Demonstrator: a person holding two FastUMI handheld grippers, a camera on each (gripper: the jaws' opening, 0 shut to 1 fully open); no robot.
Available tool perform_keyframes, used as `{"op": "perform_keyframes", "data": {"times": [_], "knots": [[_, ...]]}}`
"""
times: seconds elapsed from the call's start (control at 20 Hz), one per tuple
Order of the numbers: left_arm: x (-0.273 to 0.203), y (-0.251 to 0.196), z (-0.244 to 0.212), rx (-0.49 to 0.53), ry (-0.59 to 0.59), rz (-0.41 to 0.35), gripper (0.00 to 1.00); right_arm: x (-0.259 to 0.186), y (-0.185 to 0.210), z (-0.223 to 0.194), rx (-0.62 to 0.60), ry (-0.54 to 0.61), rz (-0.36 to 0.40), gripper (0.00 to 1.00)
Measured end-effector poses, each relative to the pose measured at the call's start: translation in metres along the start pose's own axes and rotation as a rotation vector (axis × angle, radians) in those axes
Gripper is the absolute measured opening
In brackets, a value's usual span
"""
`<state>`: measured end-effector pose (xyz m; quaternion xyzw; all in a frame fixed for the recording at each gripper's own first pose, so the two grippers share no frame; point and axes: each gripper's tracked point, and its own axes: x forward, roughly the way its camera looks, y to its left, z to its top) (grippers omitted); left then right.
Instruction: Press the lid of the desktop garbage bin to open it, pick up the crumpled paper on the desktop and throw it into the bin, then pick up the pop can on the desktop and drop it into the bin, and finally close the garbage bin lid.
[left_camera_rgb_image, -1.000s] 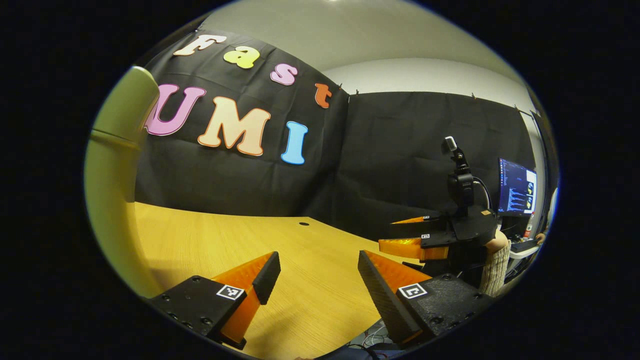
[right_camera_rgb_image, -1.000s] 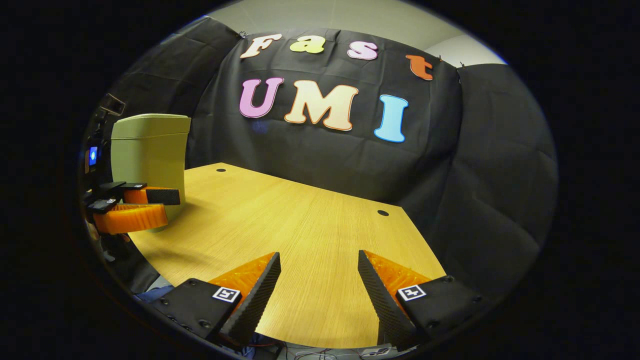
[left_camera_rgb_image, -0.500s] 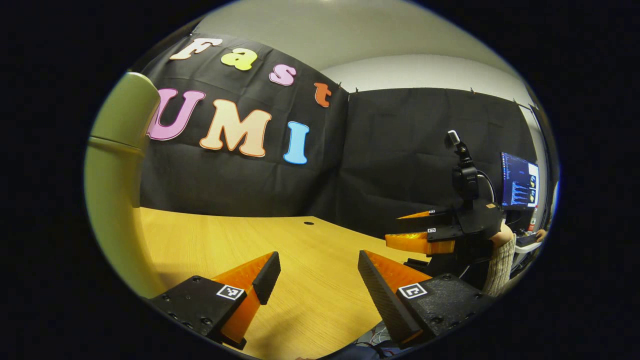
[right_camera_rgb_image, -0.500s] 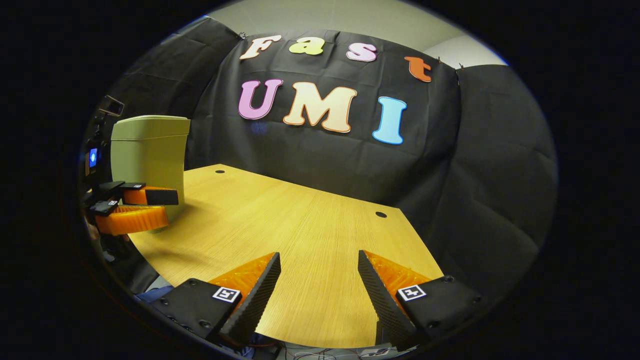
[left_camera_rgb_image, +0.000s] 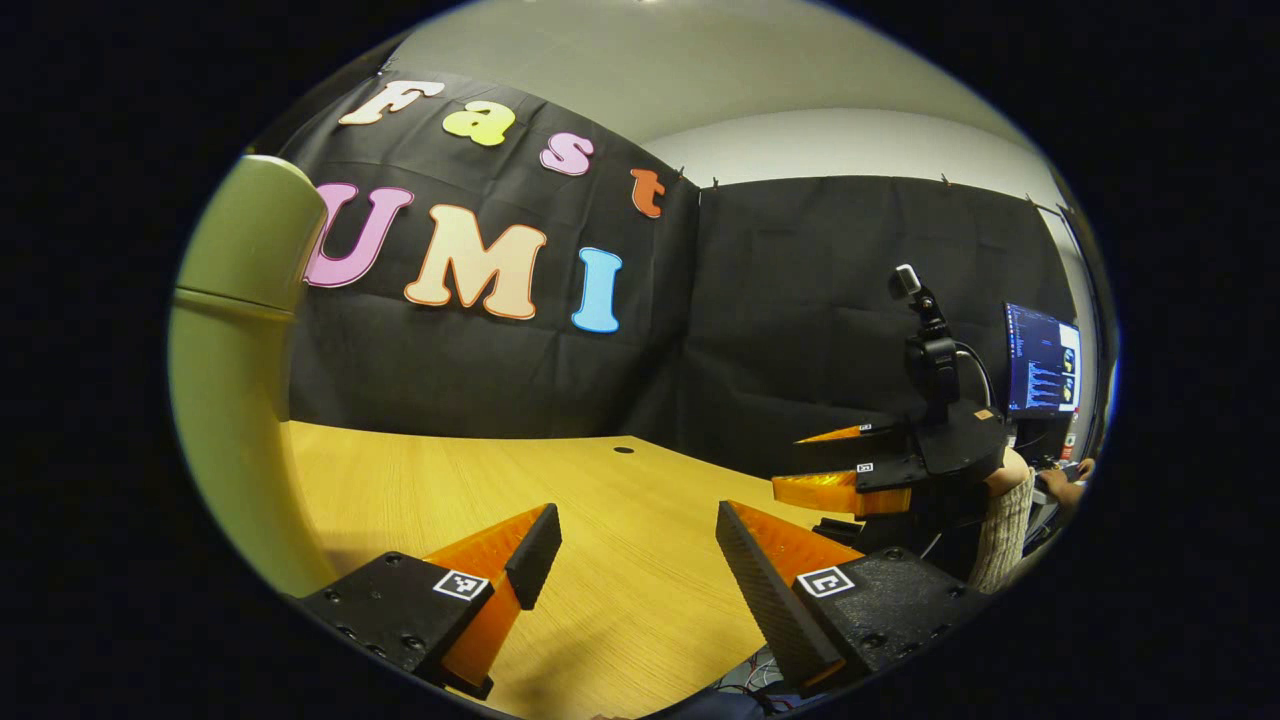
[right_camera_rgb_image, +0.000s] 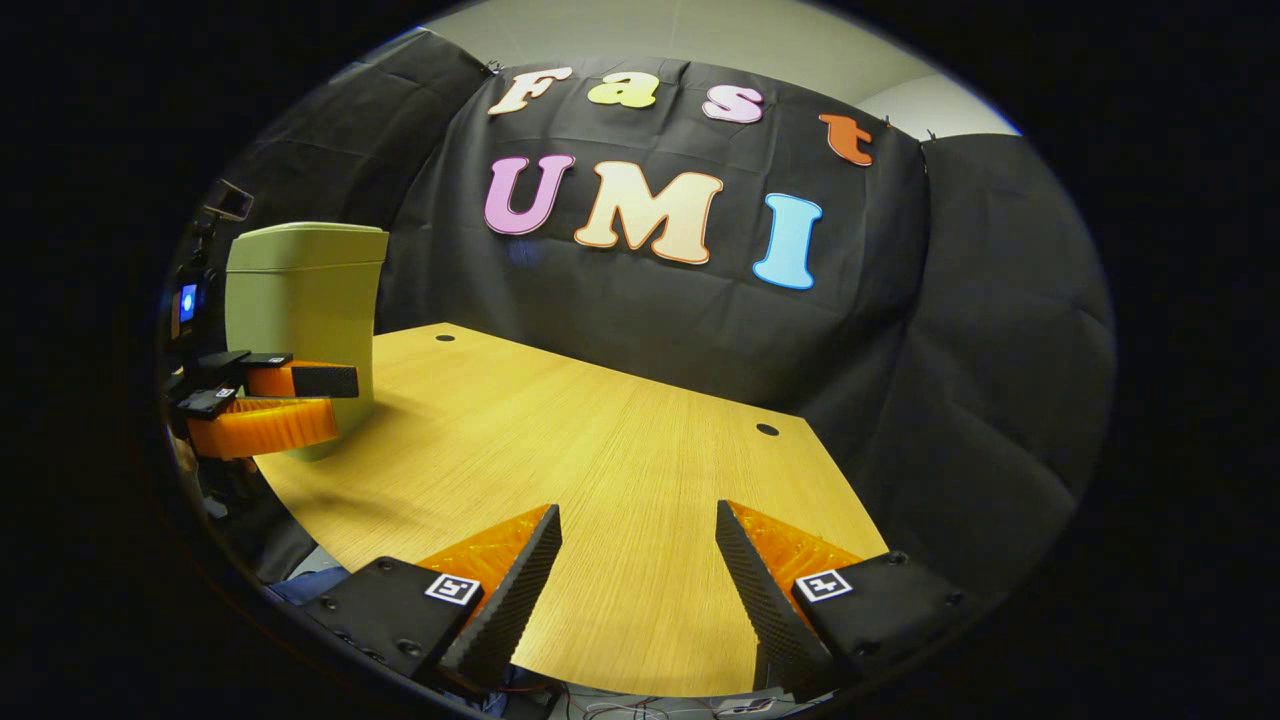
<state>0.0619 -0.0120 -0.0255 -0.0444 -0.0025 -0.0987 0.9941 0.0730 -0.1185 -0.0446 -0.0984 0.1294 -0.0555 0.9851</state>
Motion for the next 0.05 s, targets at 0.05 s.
{"op": "perform_keyframes", "data": {"times": [0.05], "knots": [[-0.0006,0.0003,-0.0005,-0.001,0.000,0.003,0.96,0.0004,0.0004,0.0005,-0.001,0.000,0.000,0.98]]}}
